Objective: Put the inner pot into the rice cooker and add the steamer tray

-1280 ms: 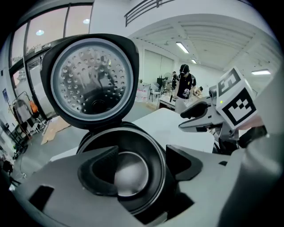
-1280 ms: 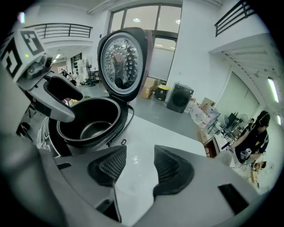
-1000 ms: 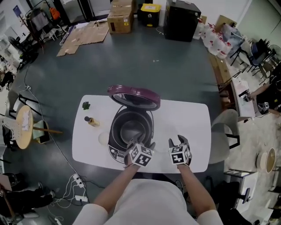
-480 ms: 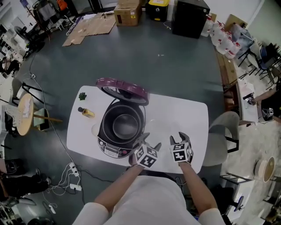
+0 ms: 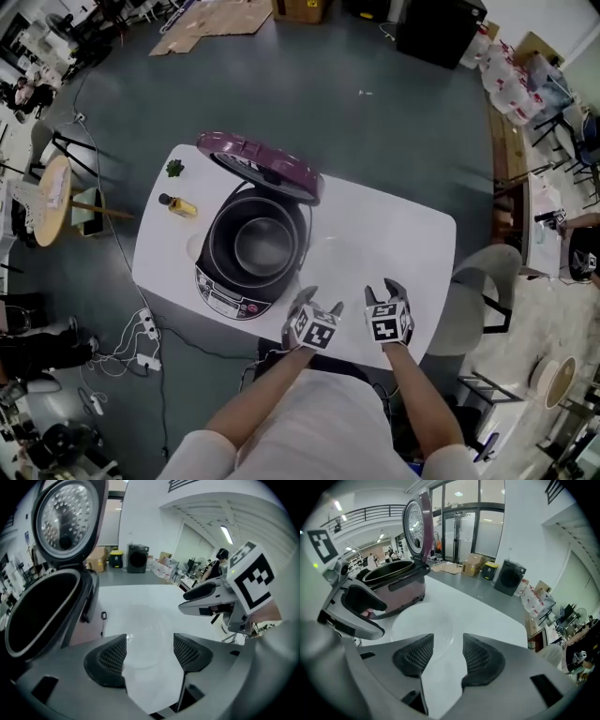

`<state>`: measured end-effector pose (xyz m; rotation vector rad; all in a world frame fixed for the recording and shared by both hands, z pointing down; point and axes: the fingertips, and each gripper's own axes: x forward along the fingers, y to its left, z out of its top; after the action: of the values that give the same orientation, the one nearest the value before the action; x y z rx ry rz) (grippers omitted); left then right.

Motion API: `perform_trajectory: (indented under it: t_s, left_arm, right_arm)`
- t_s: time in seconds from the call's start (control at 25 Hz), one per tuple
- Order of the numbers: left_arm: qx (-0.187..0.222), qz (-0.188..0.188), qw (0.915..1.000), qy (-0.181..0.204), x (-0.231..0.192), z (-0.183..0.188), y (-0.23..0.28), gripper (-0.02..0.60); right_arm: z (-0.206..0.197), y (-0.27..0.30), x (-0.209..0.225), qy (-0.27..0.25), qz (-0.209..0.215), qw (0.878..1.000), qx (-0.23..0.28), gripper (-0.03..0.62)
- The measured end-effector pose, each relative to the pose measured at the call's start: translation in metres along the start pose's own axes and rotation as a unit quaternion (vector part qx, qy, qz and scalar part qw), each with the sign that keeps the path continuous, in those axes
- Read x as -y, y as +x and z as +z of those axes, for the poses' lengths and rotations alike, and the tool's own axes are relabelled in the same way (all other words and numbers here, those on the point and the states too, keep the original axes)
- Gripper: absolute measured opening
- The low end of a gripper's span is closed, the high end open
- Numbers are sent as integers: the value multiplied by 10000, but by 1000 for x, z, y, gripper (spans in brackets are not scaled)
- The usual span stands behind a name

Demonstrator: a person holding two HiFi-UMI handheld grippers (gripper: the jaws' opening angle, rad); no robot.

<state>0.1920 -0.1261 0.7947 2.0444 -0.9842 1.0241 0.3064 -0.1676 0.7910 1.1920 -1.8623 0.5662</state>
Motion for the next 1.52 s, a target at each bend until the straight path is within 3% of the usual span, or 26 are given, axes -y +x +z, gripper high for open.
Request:
perform_trajectory:
  t_s: [0.2,0.4,0.76,0.88,0.96,1.04,1.24,1.52]
  left_arm:
    - [-221,379,9953,-865,-24,-34,28,327]
    - [-341,740,9829,-1653,-42,-65,47,328]
    - [-432,792,9661,-2419,-63,-91,87,325]
    - [-514,772,9645,-2471,-68,-94,93,284]
    - [-528,679,9655,-2456,-66,-92,99,249]
    - [-514,651,9672,-2399,-65,-87,101,195]
    - [-544,607,9691,-2328,-61,-87,93,198]
    - [-456,487,9796,-1894,-42,-79,71,204]
  right_arm:
    - [-13,28,-2,-142,170,9997,-132,209]
    - [-24,59,2,-225,306,9989,-289,209]
    - [-43,117,-4,-142,529,9958,-739,221]
    - [-52,128,-6,-72,513,9941,-952,207]
    - [-57,134,-6,72,511,9940,-968,140]
    - [-58,136,-4,235,518,9943,-897,121]
    - [-51,121,-5,373,507,9949,-792,104]
    - [-49,74,4,557,272,9962,-615,104]
